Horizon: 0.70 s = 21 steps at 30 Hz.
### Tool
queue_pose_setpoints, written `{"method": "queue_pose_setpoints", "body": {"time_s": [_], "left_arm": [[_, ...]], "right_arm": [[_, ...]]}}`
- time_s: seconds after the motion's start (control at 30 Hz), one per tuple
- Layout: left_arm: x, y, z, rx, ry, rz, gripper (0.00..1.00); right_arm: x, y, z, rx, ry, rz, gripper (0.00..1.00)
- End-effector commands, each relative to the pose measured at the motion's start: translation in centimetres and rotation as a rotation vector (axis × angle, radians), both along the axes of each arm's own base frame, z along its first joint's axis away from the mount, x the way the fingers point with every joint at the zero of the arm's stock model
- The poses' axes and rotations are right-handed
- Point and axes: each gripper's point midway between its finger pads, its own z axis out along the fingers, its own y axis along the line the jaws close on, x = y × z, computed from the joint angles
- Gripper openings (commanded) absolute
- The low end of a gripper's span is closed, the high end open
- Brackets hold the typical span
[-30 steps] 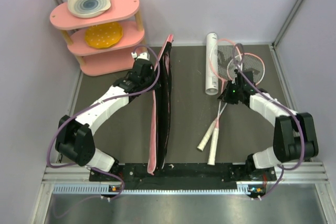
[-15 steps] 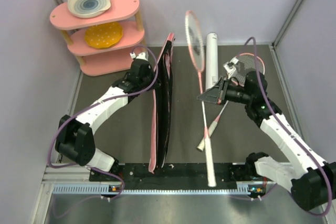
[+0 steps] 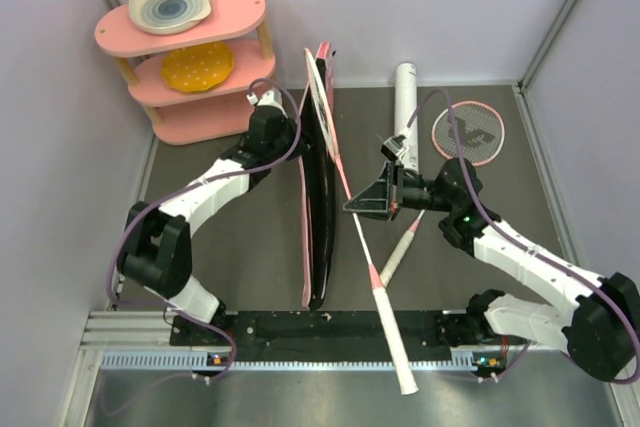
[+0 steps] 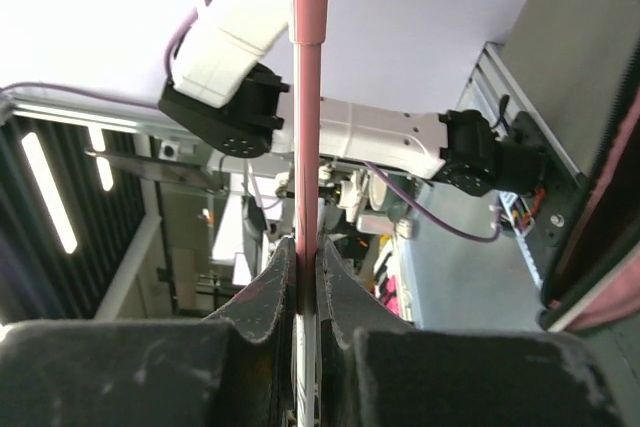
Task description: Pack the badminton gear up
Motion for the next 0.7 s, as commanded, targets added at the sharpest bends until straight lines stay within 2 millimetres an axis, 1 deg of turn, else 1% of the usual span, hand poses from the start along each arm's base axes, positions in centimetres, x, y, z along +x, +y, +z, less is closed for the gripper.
{"method": "queue_pose_setpoints", "body": {"time_s": [0.0, 0.03, 0.07, 0.17, 0.23, 0.27, 0.33, 0.4, 0.53, 0.6, 0.67], "left_arm": [[3.6, -1.2, 4.7, -0.09, -0.165, 0.034, 0.0], [3.8, -1.3, 4.5, -0.092, -0.159, 0.035, 0.0], [4.4, -0.7, 4.5, -0.082, -0.169, 0.078, 0.0], [4.8, -0.9, 5.0, -0.111, -0.181, 0.094, 0.0], [5.0, -1.1, 5.0, -0.116, -0.178, 0.093, 0.0], [5.1, -1.2, 5.2, -0.119, -0.183, 0.094, 0.0], [5.4, -1.2, 5.4, -0.123, -0.188, 0.099, 0.0], [5.5, -1.3, 5.5, -0.123, -0.19, 0.098, 0.0], [5.6, -1.4, 5.4, -0.123, -0.191, 0.095, 0.0], [5.6, -1.6, 5.7, -0.127, -0.201, 0.085, 0.0], [5.5, -1.7, 5.8, -0.129, -0.205, 0.076, 0.0]], "right_arm": [[-0.1, 0.2, 3.1, 0.132, -0.045, 0.002, 0.0], [0.5, 0.4, 2.4, 0.119, -0.021, -0.02, 0.0], [0.8, 0.5, 2.1, 0.119, -0.017, -0.028, 0.0], [1.2, 0.9, 0.6, 0.12, 0.033, -0.024, 0.0], [1.4, 0.9, 0.2, 0.14, 0.049, -0.026, 0.0], [1.7, 1.1, -0.4, 0.136, 0.064, -0.027, 0.0], [1.6, 1.2, -0.7, 0.15, 0.07, -0.02, 0.0], [1.9, 1.4, -1.6, 0.142, 0.1, -0.022, 0.0], [2.0, 1.8, -2.6, 0.126, 0.117, -0.017, 0.0], [2.4, 1.9, -3.2, 0.116, 0.135, -0.032, 0.0], [2.4, 2.2, -3.7, 0.118, 0.148, -0.026, 0.0]]}}
